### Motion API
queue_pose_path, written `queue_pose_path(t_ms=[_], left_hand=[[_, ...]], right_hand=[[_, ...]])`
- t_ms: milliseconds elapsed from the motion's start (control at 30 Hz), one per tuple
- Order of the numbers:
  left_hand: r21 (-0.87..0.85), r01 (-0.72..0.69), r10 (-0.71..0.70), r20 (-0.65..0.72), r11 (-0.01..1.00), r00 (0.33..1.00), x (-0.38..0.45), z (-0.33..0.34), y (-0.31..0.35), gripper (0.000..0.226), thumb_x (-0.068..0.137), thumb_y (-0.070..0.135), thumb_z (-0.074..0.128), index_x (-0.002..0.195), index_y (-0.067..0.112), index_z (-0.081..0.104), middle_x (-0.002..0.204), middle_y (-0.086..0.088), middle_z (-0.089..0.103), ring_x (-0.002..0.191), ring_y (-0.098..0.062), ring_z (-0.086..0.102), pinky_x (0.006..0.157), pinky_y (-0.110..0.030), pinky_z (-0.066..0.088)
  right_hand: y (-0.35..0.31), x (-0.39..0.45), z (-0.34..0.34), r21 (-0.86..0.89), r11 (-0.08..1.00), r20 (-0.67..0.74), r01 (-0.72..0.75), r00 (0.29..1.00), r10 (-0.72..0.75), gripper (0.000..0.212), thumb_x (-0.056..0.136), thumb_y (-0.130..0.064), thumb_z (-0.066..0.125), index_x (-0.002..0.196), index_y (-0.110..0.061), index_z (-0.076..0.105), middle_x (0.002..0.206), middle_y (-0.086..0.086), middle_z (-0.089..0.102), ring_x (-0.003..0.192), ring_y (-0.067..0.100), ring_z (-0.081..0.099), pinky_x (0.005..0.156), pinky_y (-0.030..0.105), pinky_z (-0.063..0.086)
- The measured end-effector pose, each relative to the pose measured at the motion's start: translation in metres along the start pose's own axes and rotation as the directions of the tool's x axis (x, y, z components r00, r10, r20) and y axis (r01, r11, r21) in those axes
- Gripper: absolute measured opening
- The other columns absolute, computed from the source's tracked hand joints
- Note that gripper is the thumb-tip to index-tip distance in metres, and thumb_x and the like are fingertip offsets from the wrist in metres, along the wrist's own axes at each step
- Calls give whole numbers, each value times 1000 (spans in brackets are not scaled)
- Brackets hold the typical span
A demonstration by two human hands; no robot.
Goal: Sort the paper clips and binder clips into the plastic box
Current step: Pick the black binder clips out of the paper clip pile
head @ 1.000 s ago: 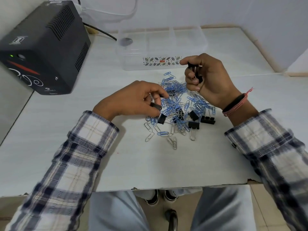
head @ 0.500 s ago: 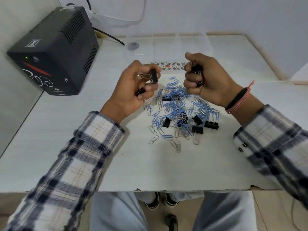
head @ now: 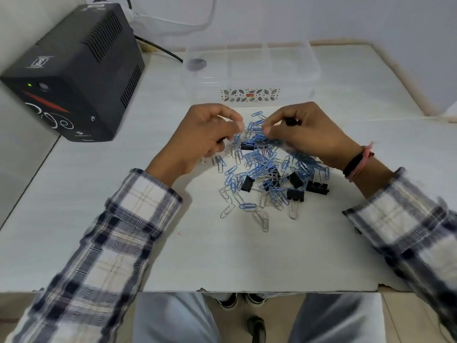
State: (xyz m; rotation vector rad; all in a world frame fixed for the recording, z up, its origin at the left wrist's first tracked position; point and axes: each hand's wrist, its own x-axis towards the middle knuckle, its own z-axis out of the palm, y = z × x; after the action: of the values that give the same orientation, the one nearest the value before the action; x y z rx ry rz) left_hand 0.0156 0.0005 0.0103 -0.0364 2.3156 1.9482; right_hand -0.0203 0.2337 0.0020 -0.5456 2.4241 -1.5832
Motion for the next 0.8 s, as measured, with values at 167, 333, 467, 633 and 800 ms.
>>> queue_pose_path(t_ms=[167, 333, 467, 633, 800], left_hand=[[368, -155, 150, 43, 917, 988, -1, 8, -8, 15, 86, 16, 80, 101, 15, 79, 70, -9, 64, 44, -2, 47, 49, -16, 39], [469, -171, 159, 66, 866, 985, -1, 9, -9, 12, 83, 12, 79, 93, 18, 80, 66, 3, 63, 50, -1, 50, 54, -17, 43], [520, -211, 177, 116, 828, 977, -2, 10, -10, 13, 82, 11, 78, 92, 20, 80, 66, 0, 63, 49, 0, 47, 55, -17, 43], [571, -223, 190, 118, 790, 975, 1, 12, -14, 25, 83, 19, 79, 107, 26, 79, 62, 7, 61, 51, -2, 50, 57, -18, 43], [592, -223, 188, 122, 775, 975, 2, 12, -15, 38, 84, 22, 78, 121, 28, 75, 61, 9, 61, 51, 1, 53, 63, -20, 47]], right_hand=[[-2, -1, 1, -360, 929, 125, 91, 991, -49, 17, 91, -23, 73, 107, -24, 75, 59, 3, 67, 46, 16, 64, 50, 22, 52], [-4, -5, -2, -390, 908, 111, 150, 987, -115, 17, 86, -7, 66, 93, -18, 77, 48, -7, 44, 44, 6, 41, 54, 21, 38], [-6, -7, -2, -434, 890, 112, 140, 989, -101, 26, 86, -4, 60, 96, -19, 77, 53, -6, 52, 47, 7, 46, 56, 28, 42], [-7, -7, -4, -508, 850, 127, 140, 988, -87, 26, 91, -12, 60, 112, -17, 75, 70, 4, 69, 59, 16, 61, 66, 30, 52], [-5, -7, -5, -494, 854, 166, 164, 982, -93, 20, 91, -17, 65, 106, -21, 77, 63, 5, 66, 52, 10, 51, 57, 22, 44]])
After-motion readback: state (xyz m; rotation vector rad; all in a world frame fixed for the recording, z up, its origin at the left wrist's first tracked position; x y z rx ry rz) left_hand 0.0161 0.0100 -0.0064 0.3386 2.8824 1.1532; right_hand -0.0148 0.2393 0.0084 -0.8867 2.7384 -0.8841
